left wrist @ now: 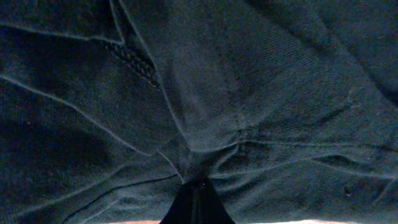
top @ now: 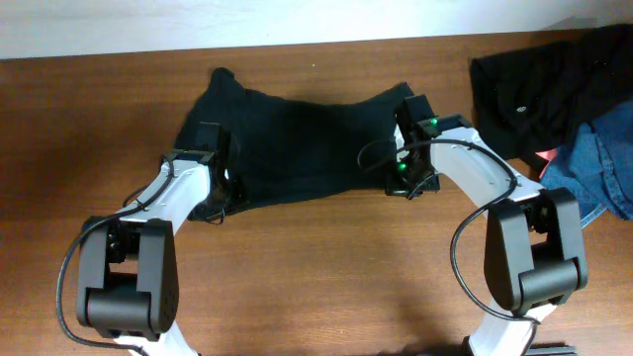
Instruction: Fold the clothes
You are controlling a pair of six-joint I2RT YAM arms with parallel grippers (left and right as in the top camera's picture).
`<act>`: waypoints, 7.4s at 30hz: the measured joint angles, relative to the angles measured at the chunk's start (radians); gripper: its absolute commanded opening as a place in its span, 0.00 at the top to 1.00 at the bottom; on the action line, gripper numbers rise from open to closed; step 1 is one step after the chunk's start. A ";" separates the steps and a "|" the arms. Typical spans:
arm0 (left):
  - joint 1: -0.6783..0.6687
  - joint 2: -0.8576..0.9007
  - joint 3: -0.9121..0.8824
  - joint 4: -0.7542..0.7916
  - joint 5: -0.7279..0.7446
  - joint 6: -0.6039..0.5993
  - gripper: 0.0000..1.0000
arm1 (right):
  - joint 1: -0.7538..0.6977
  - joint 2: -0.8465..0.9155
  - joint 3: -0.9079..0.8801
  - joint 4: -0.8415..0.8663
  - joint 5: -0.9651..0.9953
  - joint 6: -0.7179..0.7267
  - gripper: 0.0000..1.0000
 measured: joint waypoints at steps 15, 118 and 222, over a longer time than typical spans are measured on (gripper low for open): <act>0.000 0.000 0.000 0.008 0.000 0.000 0.99 | 0.000 0.001 -0.005 0.036 0.013 0.000 0.96; 0.000 0.000 0.000 0.007 0.000 0.000 0.99 | -0.108 -0.036 0.033 0.094 0.180 0.033 0.56; 0.000 0.000 0.000 0.005 -0.007 0.001 0.99 | -0.108 0.034 0.006 0.185 0.115 0.090 0.45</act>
